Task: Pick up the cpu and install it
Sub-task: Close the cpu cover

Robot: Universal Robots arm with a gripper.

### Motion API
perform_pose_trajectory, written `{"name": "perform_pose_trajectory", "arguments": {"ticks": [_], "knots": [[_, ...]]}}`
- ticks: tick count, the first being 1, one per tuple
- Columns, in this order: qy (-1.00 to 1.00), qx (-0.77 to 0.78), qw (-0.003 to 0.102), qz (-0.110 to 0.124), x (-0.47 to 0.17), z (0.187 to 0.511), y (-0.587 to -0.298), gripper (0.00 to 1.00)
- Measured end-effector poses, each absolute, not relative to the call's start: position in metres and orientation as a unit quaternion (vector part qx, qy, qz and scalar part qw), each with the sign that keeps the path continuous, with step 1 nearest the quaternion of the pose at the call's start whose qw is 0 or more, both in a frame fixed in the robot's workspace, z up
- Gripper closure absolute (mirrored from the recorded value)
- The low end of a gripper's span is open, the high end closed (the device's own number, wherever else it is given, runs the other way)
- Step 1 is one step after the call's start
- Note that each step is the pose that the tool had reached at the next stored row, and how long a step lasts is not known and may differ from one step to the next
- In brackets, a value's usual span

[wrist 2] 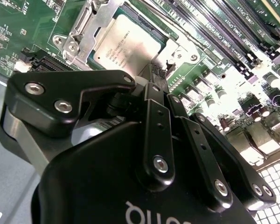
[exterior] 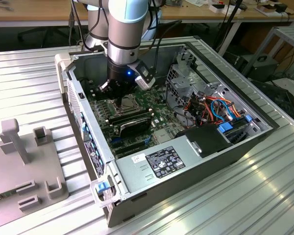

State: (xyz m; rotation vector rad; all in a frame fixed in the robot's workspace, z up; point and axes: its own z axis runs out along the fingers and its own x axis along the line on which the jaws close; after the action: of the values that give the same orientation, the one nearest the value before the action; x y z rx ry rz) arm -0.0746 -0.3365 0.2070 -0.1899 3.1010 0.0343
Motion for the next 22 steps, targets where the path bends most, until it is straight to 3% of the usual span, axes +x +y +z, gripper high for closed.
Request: {"name": "perform_pose_trajectory", "arguments": {"ticks": [22], "knots": [[0.998, -0.061, 0.017, 0.011, -0.0749, 0.2129, -0.3365, 0.89]]}}
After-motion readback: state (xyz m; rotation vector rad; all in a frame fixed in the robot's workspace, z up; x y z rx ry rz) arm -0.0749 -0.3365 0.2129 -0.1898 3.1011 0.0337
